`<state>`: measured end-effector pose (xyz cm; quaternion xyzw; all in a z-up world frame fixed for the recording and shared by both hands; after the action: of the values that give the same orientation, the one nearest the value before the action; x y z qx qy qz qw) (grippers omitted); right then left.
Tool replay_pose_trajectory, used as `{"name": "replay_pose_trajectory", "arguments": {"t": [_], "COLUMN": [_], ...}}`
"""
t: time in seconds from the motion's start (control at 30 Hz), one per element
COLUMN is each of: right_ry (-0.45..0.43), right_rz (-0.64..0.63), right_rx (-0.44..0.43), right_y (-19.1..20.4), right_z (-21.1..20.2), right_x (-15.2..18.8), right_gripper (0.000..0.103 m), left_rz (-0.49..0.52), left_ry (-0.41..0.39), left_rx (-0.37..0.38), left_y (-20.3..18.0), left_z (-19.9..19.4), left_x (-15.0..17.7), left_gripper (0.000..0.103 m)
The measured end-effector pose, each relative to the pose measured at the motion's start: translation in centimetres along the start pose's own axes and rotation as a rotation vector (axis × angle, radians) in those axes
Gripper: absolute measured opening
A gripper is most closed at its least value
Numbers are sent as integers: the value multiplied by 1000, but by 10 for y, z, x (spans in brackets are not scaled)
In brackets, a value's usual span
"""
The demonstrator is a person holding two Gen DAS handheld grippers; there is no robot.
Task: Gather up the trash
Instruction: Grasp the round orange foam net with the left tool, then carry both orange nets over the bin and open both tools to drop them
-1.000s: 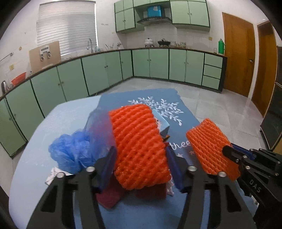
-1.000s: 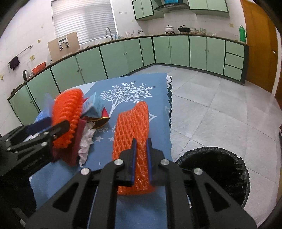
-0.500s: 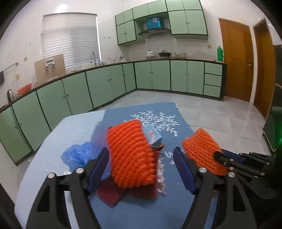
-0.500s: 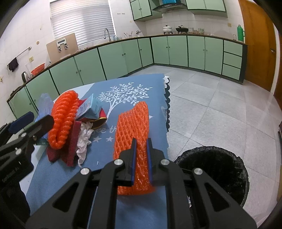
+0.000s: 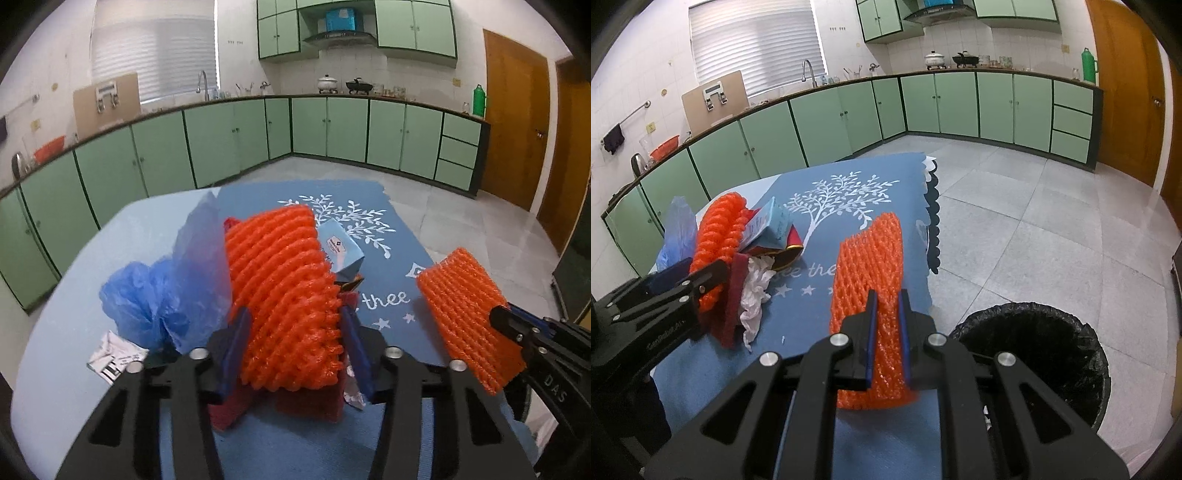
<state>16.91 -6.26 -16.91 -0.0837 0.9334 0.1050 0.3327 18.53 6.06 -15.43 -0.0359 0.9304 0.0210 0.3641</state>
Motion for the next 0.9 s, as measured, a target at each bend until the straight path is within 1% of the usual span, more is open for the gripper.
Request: {"name": "replay_pose_trajectory", "arguments": {"t": [0.03,0.1,0.13,0.43,0.67,0.9], "right_ry": [-2,-7,-9,-44,-93,-149], "right_rz": [0,1,3,2,20,26], "right_rx": [0,0,-1,-2,-10,5], "right_y": [-1,-2,-2,-2,-8,-21], "right_z": [-1,-2,-3,-20,-46,-78], "right_x": [-1,-2,-3,-3,-10,-21], "right_gripper": [10,10,10,10,10,10], "left_rz": [-9,-16,-17,-6,26,60], "left_ry": [-7,-23,-30,-91,-140,-151], "left_rx": [20,27,29,56,89,162], "left_y": [1,2,2,-3,-16,-40], "left_z": [-2,-9,-12,-48,-70,-80], "left_x": [-1,-2,-3,-6,-15,-21], "left_gripper": [37,31,24,23,23,22]}}
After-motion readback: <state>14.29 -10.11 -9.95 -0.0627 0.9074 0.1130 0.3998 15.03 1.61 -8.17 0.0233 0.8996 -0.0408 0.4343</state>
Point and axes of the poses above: each gripper's, at about its wrist camera, not at the fingertips, and z roughly the way its jaws point, y to its left, x to its underside, the point moved 9 cm from there along z, roughly the way its jaws point, and after that the axes turned 9 degrees about y, right-handed, at the moved point
